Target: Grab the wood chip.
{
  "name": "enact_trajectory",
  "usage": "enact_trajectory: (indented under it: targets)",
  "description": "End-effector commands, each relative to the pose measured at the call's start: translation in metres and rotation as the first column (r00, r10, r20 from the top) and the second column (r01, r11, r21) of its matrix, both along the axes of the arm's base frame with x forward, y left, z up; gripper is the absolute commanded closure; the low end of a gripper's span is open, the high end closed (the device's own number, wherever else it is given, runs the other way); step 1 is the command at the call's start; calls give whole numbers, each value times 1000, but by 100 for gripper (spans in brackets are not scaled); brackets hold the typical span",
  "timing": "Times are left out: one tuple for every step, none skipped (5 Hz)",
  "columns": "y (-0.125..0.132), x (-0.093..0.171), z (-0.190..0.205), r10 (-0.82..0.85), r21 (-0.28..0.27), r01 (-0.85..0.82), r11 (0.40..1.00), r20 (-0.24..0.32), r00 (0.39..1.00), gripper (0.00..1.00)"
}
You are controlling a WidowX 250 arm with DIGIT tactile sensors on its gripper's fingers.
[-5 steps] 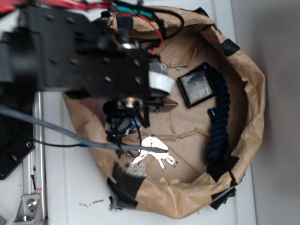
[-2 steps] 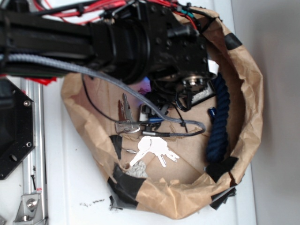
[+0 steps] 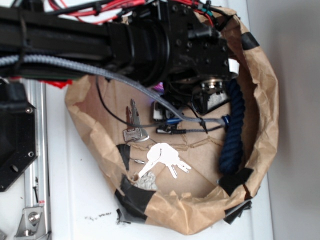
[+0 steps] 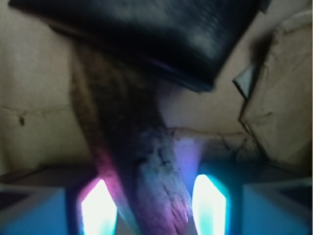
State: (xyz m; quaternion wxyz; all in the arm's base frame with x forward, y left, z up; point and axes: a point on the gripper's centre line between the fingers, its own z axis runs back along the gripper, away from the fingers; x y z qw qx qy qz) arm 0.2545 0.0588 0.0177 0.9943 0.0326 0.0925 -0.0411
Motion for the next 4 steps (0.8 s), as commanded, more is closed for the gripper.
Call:
enact_trajectory:
  targets:
    - [1, 4, 103, 42, 5, -43, 999, 142, 989, 100]
    - [-7, -1, 154, 64, -15, -62, 998, 192, 979, 100]
    - [-9, -7, 183, 174, -45, -168, 985, 204, 963, 100]
    - [-13, -10, 185, 261, -87, -247, 965, 274, 926, 100]
